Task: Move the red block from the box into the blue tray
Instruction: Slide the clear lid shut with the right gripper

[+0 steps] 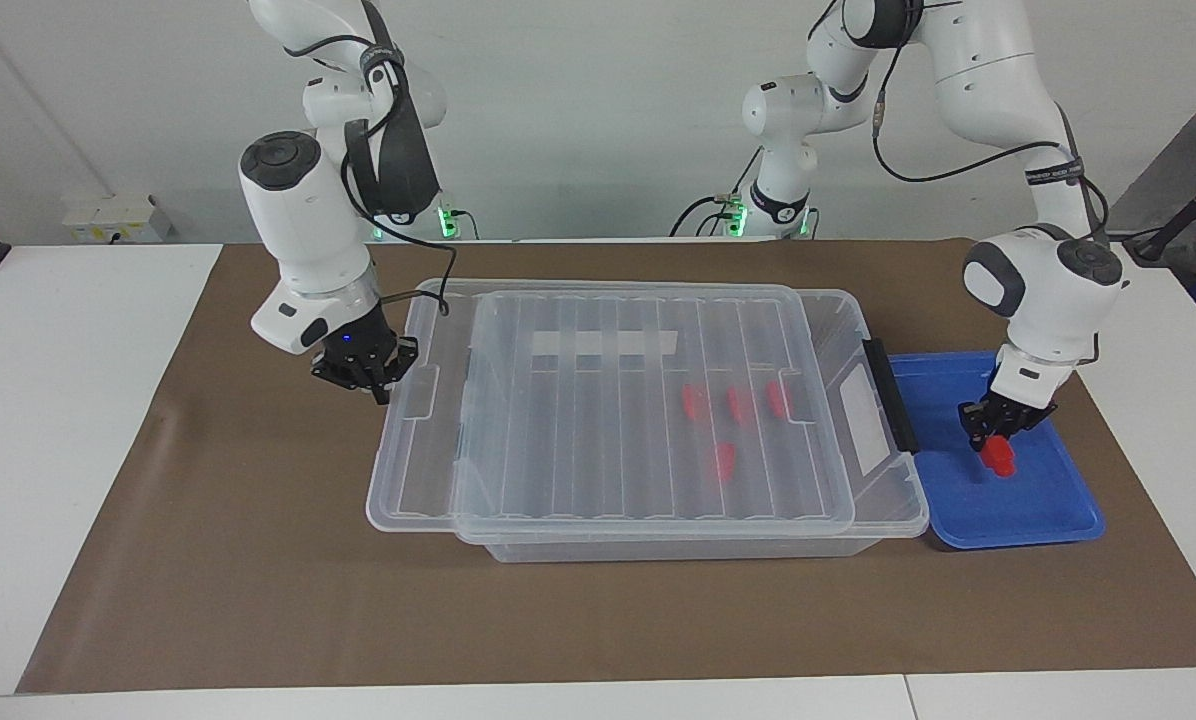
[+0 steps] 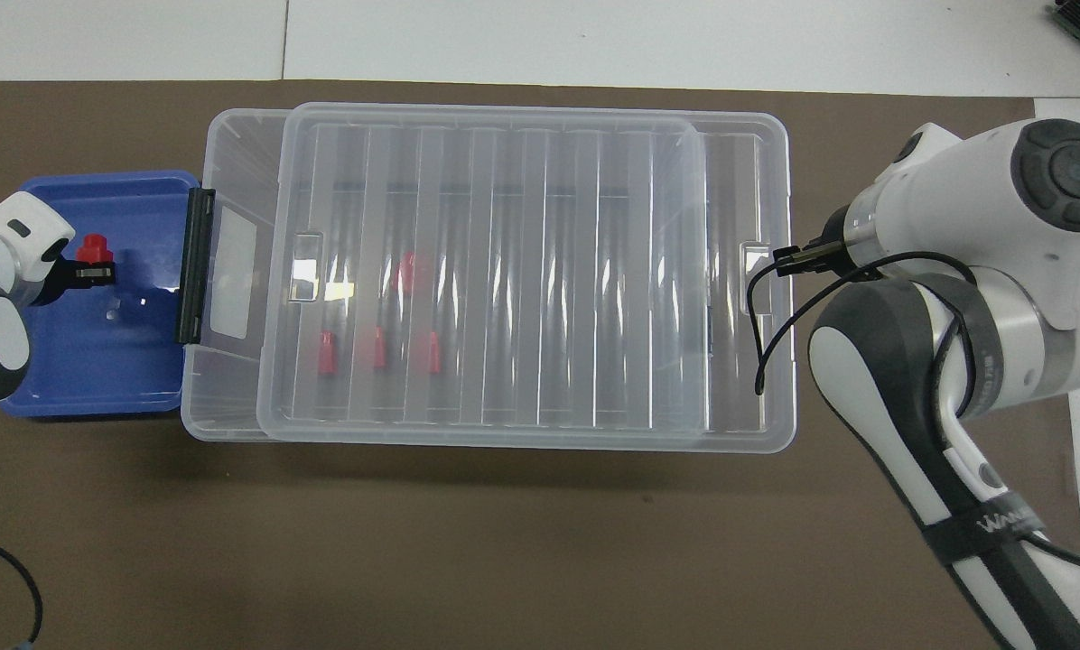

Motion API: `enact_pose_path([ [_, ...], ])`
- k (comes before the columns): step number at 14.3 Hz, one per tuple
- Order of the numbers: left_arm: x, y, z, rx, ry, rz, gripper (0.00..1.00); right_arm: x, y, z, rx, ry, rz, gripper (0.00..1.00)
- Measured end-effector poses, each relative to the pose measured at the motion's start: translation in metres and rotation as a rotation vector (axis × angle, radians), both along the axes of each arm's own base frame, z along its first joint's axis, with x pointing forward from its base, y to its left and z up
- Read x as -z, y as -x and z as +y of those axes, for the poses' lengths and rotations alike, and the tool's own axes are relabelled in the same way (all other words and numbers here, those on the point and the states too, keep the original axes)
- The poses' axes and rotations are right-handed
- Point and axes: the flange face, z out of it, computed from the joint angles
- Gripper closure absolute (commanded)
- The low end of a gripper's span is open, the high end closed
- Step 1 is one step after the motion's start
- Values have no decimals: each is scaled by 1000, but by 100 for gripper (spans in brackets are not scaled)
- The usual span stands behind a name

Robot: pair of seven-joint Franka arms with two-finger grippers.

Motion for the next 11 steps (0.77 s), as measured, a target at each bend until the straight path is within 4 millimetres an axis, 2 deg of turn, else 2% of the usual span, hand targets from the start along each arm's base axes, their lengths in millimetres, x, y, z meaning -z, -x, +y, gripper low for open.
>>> enact_pose_path([
  [6, 13, 4, -5, 8, 2, -2, 95, -1, 6, 29, -49, 1, 6, 100],
  [11, 24, 7, -25, 38, 6, -1, 94, -2, 10, 42, -71, -4, 5, 100],
])
